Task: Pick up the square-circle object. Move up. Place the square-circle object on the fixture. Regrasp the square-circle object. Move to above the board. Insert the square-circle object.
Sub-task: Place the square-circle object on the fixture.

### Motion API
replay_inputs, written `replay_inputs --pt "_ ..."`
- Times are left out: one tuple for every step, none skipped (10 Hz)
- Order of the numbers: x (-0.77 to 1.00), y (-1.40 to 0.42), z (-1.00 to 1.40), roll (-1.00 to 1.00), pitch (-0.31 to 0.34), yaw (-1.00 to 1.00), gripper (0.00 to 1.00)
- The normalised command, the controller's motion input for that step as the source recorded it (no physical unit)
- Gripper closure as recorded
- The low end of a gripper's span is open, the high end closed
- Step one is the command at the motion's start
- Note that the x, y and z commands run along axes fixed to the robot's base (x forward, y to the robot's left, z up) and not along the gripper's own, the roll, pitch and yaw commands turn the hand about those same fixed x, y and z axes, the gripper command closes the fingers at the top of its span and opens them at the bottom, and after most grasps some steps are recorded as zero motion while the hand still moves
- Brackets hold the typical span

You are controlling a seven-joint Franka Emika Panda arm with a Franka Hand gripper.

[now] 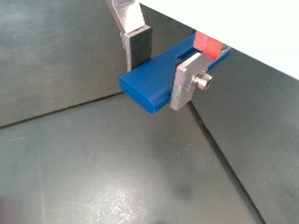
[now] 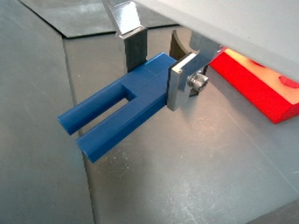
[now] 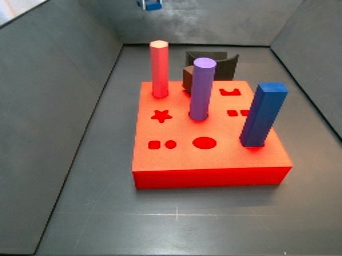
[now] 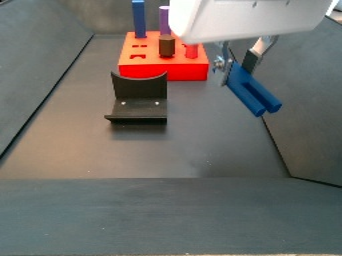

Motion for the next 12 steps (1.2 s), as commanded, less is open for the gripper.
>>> replay_inputs --pt "-0.02 -0.01 0.51 0.14 0.153 0.04 1.00" --pt "-0.02 -0.01 0.40 0.13 0.152 0.04 1.00" --pt "-0.02 0.00 0.34 0.12 0.151 0.04 1.00" --pt "-0.01 0.00 0.22 0.12 0.146 0.04 1.00" --pt "1.00 -0.64 0.23 0.03 0.322 -1.00 1.00" --pt "1.00 -0.63 0.20 0.03 0.344 -1.00 1.00" --pt "1.00 -0.55 0.19 0.03 0.373 -0.99 1.00" --pt "1.00 -0.49 0.17 0.00 0.305 -0.74 1.00" --pt "1.00 -0.45 0.15 -0.01 0.238 -0.50 1.00" --pt "1.00 -0.41 0.14 0.00 0.189 -0.33 1.00" --pt "1.00 -0.35 0.12 -0.01 0.156 -0.18 1.00" --pt "1.00 -0.30 0.11 -0.01 0.141 -0.11 1.00"
